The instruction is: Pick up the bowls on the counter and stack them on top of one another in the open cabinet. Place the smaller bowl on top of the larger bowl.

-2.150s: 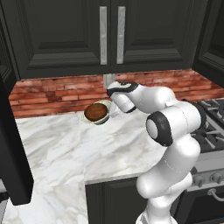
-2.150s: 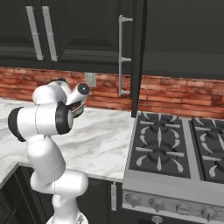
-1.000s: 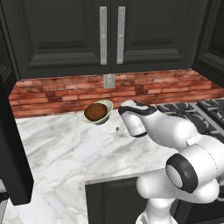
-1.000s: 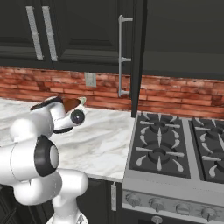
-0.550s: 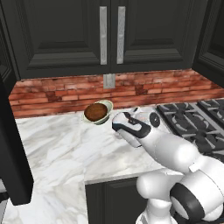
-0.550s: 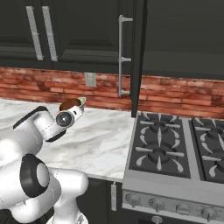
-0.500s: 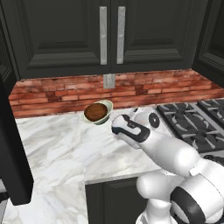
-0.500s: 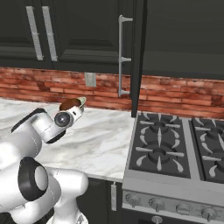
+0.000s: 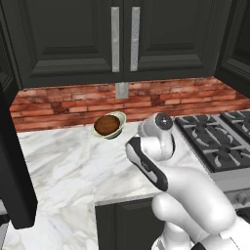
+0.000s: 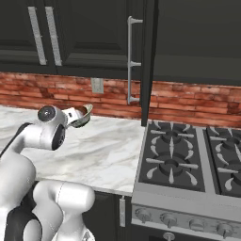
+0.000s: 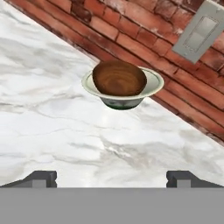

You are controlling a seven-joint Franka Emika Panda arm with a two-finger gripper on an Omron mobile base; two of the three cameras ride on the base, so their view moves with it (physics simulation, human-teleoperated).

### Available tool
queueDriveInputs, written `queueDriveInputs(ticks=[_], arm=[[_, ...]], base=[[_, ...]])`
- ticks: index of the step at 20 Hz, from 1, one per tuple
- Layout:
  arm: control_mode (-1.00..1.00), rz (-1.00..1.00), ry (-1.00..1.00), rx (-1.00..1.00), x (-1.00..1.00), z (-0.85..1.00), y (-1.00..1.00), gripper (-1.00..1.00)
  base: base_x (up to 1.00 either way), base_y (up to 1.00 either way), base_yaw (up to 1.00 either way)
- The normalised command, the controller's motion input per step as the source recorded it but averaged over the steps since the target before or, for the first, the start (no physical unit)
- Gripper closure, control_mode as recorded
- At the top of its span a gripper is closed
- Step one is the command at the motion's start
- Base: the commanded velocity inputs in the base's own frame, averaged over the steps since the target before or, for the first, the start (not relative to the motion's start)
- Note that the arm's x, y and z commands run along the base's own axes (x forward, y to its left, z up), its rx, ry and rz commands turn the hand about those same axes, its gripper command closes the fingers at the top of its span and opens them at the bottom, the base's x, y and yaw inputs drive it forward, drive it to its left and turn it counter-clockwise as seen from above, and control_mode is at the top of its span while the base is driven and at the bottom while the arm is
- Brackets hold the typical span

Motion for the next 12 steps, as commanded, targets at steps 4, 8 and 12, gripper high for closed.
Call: queueDriveInputs(ticks=[4, 8, 12], arm=[[-1.0, -0.07, 0.03, -0.01, 0.0, 0.03, 0.0, -1.0], [-1.0, -0.03, -0.02, 0.03, -0.41, 0.16, -0.19, -1.0], [-1.0, -0.12, 0.0, 0.07, -0.69, 0.36, -0.26, -1.0]], base=[[0.0, 0.0, 0.0], [0.0, 0.0, 0.0], [0.0, 0.0, 0.0]])
